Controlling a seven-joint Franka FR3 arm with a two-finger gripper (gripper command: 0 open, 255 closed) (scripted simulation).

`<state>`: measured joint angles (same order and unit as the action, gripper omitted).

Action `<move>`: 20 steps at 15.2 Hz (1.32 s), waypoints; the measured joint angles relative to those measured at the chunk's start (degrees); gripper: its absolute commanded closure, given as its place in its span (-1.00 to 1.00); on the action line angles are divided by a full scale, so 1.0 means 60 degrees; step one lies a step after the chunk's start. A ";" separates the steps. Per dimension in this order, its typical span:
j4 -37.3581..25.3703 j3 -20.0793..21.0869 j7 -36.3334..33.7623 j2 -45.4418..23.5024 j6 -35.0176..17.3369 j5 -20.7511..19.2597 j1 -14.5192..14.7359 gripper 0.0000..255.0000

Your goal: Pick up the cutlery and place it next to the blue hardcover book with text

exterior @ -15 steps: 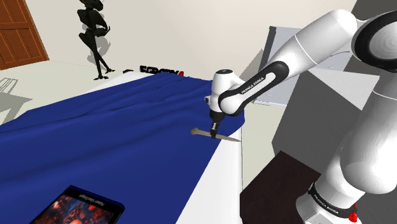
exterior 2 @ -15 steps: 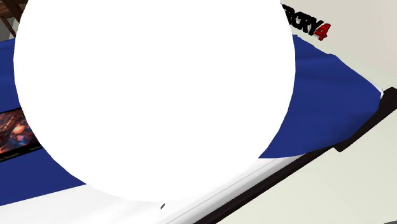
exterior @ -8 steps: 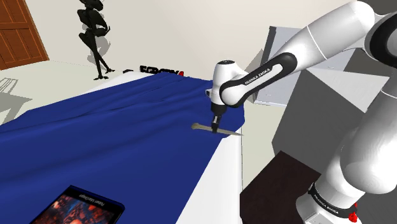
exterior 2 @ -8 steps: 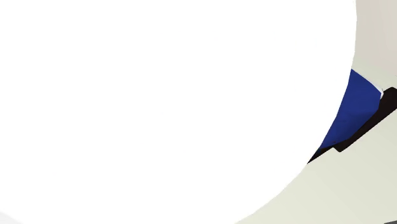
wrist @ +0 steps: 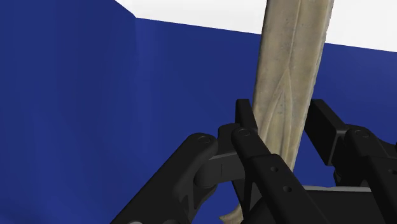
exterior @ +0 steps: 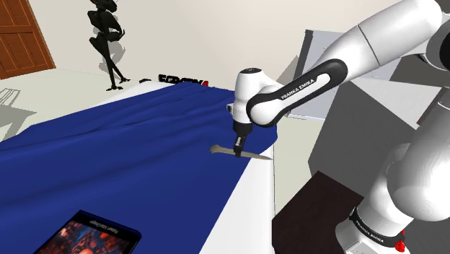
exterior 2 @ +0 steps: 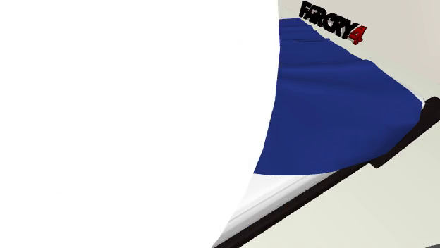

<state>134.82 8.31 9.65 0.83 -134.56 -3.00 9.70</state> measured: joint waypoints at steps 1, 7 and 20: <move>0.0039 0.0133 -0.0247 0.0064 0.0033 0.0014 0.0129 1.00; -0.0114 0.0878 -0.1731 -0.0101 0.0080 -0.0026 0.0840 1.00; -0.1717 0.2349 -0.5203 -0.1304 0.0711 -0.0580 0.2531 1.00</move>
<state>124.51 22.40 -21.57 -6.99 -130.29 -6.48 24.89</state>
